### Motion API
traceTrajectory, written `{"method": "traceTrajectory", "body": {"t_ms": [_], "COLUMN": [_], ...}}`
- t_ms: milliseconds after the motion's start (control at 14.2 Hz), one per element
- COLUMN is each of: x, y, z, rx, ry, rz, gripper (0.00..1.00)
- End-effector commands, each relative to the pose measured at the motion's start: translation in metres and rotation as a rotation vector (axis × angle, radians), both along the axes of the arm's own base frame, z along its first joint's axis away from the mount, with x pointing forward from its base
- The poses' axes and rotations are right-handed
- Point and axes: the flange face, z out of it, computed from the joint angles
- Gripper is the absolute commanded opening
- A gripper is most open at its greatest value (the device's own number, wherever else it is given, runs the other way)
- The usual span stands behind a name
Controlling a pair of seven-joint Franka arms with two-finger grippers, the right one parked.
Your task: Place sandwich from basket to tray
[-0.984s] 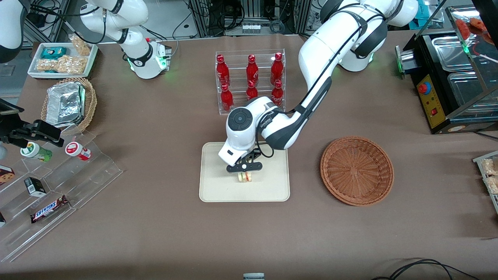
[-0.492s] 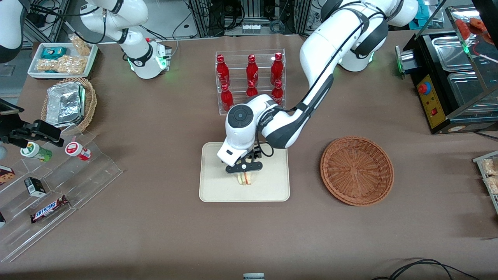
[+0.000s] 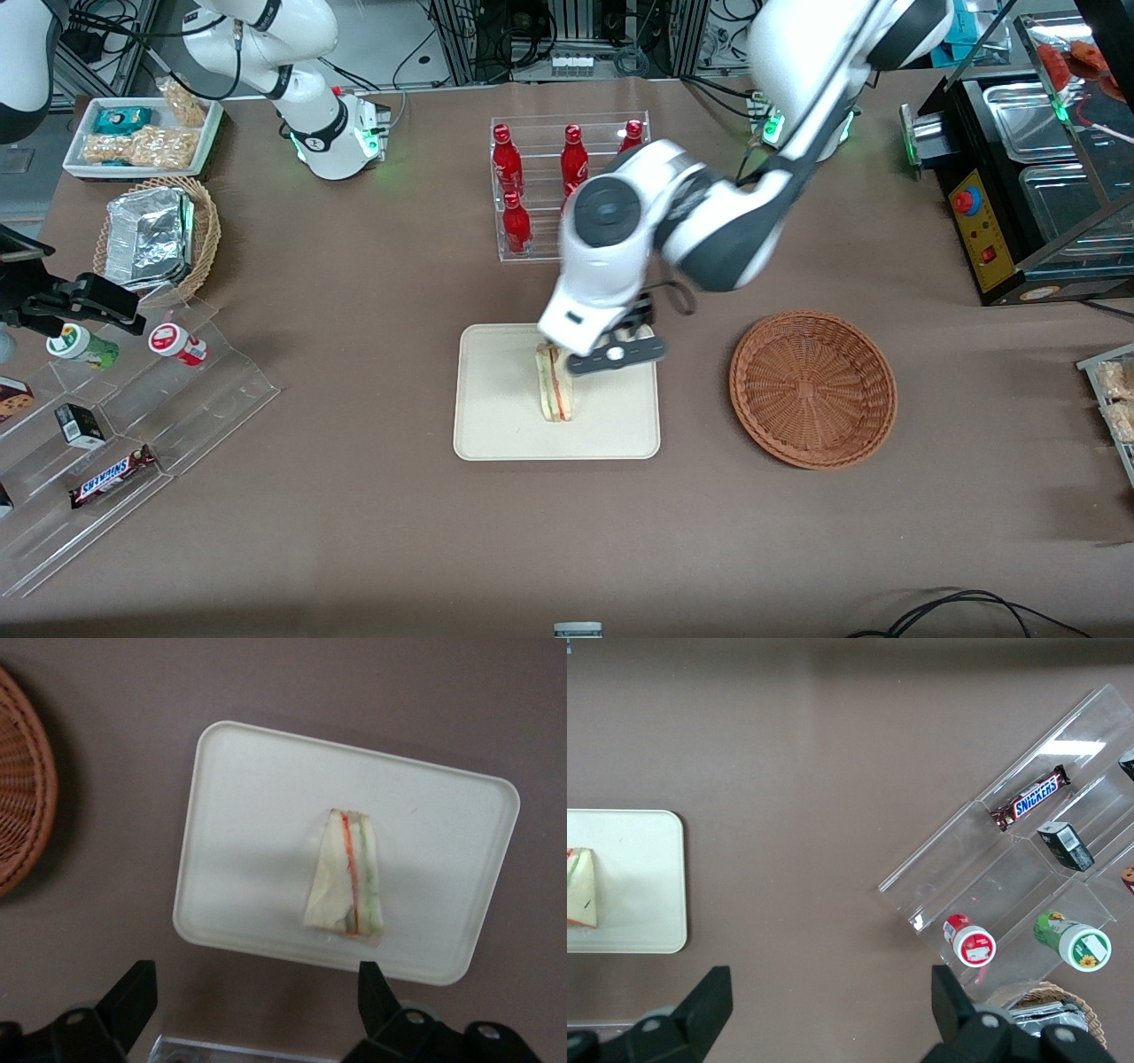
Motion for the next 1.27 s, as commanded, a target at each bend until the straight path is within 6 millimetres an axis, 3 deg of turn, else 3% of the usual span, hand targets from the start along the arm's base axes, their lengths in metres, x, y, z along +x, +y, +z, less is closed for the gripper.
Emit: {"method": "traceTrajectory", "body": {"t_ms": [0, 141, 422, 562, 773, 1055, 1195], "x": [-0.001, 0.012, 0.015, 0.005, -0.013, -0.020, -0.021], "y": [0.080, 0.119, 0.213, 0.270, 0.327, 0.357, 0.359], "z": [0.043, 0.061, 0.097, 0.112, 0.129, 0.137, 0.142], "rx": [0.029, 0.028, 0.085, 0.106, 0.115, 0.123, 0.124], "ry": [0.102, 0.098, 0.145, 0.153, 0.191, 0.255, 0.245], "rz": [-0.011, 0.051, 0.120, 0.090, 0.078, 0.108, 0.110], "gripper": [1.00, 1.00, 1.00, 1.00, 1.00, 1.00, 1.00]}}
